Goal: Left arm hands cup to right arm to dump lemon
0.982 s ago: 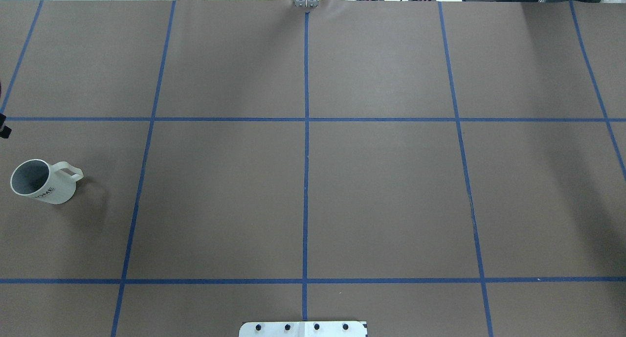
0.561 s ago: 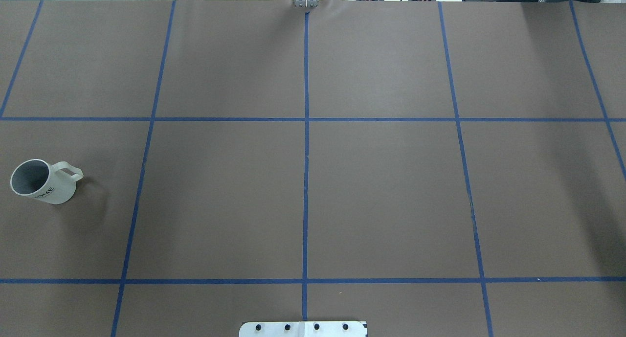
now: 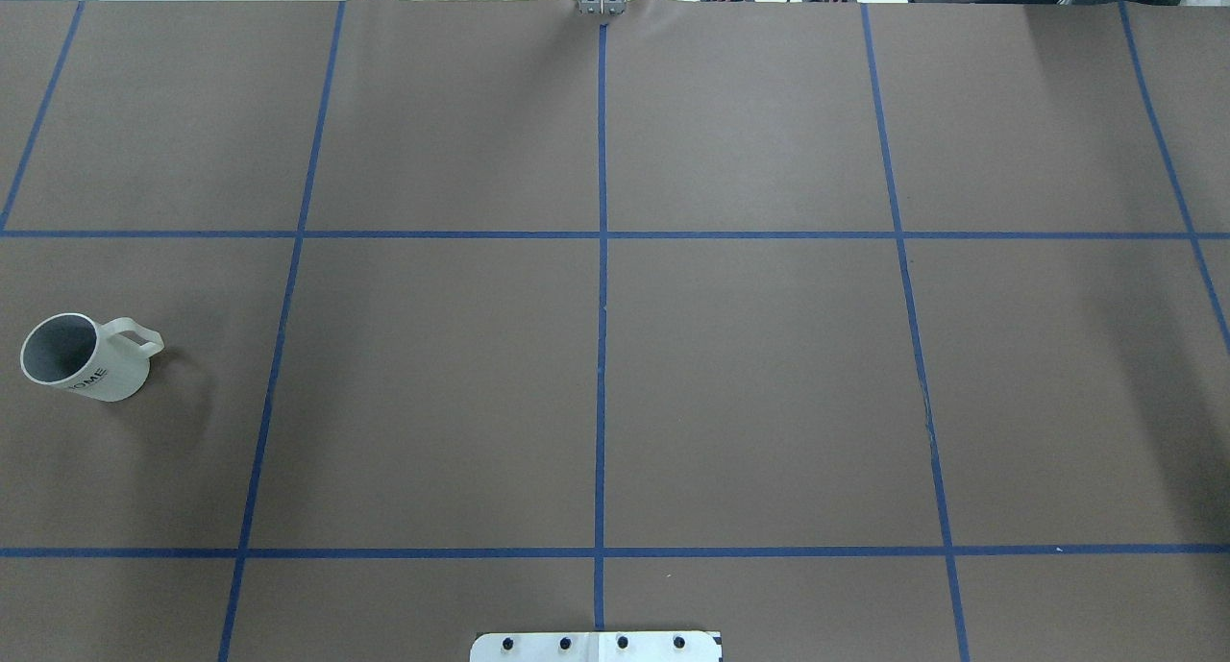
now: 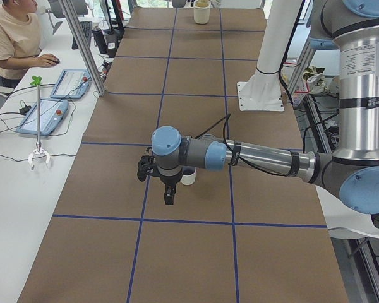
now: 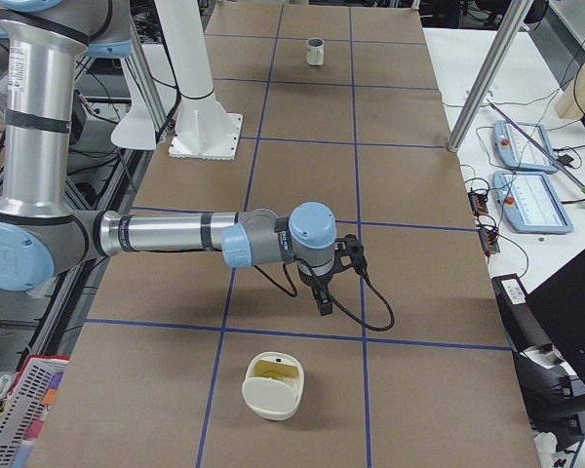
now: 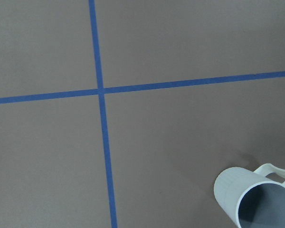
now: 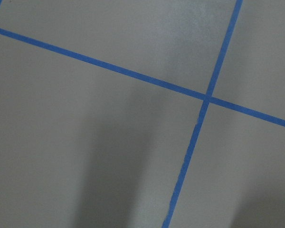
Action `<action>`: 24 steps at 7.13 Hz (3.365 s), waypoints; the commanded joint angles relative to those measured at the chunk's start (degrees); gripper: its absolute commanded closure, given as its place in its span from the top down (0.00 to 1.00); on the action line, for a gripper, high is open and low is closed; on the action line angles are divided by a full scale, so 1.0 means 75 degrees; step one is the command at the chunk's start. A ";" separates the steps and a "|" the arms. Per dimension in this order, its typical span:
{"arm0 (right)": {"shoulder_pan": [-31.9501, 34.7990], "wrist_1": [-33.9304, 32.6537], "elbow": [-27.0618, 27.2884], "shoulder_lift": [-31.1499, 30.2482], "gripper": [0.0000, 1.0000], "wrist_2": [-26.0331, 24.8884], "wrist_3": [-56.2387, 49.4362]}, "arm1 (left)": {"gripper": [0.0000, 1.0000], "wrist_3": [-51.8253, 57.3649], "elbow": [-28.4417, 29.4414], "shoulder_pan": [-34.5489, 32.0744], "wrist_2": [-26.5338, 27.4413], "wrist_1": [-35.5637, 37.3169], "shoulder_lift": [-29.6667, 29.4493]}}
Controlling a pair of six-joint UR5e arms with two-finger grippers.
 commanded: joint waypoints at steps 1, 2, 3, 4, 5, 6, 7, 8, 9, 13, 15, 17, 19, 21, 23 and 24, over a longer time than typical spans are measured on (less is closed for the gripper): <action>-0.0038 -0.0049 0.0053 -0.0008 1.00 -0.0111 -0.0013 | 1.00 -0.0066 0.0021 -0.0009 0.0021 -0.0013 0.0026; -0.0038 -0.0049 0.0065 0.0015 1.00 -0.0111 -0.0013 | 1.00 -0.0112 0.0090 0.0002 0.0044 -0.0013 -0.0090; -0.0027 -0.0049 0.0066 0.0050 1.00 -0.0111 -0.0013 | 1.00 -0.0101 0.0021 0.0002 0.0044 -0.0024 -0.0103; -0.0038 -0.0049 0.0066 0.0120 1.00 -0.0146 -0.0001 | 1.00 -0.0078 -0.0096 0.0002 0.0056 -0.0024 -0.0103; -0.0038 -0.0049 0.0066 0.0167 1.00 -0.0228 -0.0013 | 1.00 -0.0066 -0.0108 0.0002 0.0056 -0.0036 -0.0126; -0.0038 -0.0049 0.0066 0.0191 1.00 -0.0240 -0.0001 | 1.00 -0.0112 -0.0097 0.0002 0.0056 -0.0036 -0.0323; -0.0050 -0.0049 0.0054 0.0214 1.00 -0.0240 -0.0013 | 1.00 -0.0113 -0.0085 0.0002 0.0056 -0.0036 -0.0349; -0.0050 -0.0049 0.0054 0.0203 1.00 -0.0240 -0.0001 | 1.00 -0.0113 -0.0097 0.0002 0.0044 -0.0036 -0.0326; -0.0050 -0.0049 0.0054 0.0203 1.00 -0.0240 -0.0013 | 1.00 -0.0113 -0.0085 0.0002 0.0044 -0.0036 -0.0302; -0.0038 -0.0049 0.0054 0.0226 1.00 -0.0229 -0.0013 | 1.00 -0.0113 -0.0085 -0.0009 0.0056 -0.0024 -0.0255; -0.0038 -0.0049 0.0066 0.0226 1.00 -0.0229 -0.0001 | 1.00 -0.0124 -0.0085 0.0002 0.0056 -0.0024 -0.0255; -0.0050 -0.0049 0.0066 0.0226 1.00 -0.0229 -0.0013 | 1.00 -0.0124 -0.0097 0.0002 0.0056 -0.0024 -0.0267; -0.0038 -0.0049 0.0066 0.0226 1.00 -0.0229 -0.0001 | 1.00 -0.0124 -0.0108 0.0002 0.0056 -0.0024 -0.0267; -0.0038 -0.0049 0.0066 0.0226 1.00 -0.0229 -0.0001 | 1.00 -0.0124 -0.0190 -0.0009 0.0056 -0.0024 -0.0232; -0.0038 -0.0049 0.0066 0.0226 1.00 -0.0229 -0.0001 | 1.00 -0.0124 -0.0214 -0.0010 0.0056 -0.0024 -0.0232; -0.0038 -0.0049 0.0066 0.0226 1.00 -0.0229 -0.0001 | 1.00 -0.0124 -0.0214 -0.0010 0.0044 -0.0024 -0.0232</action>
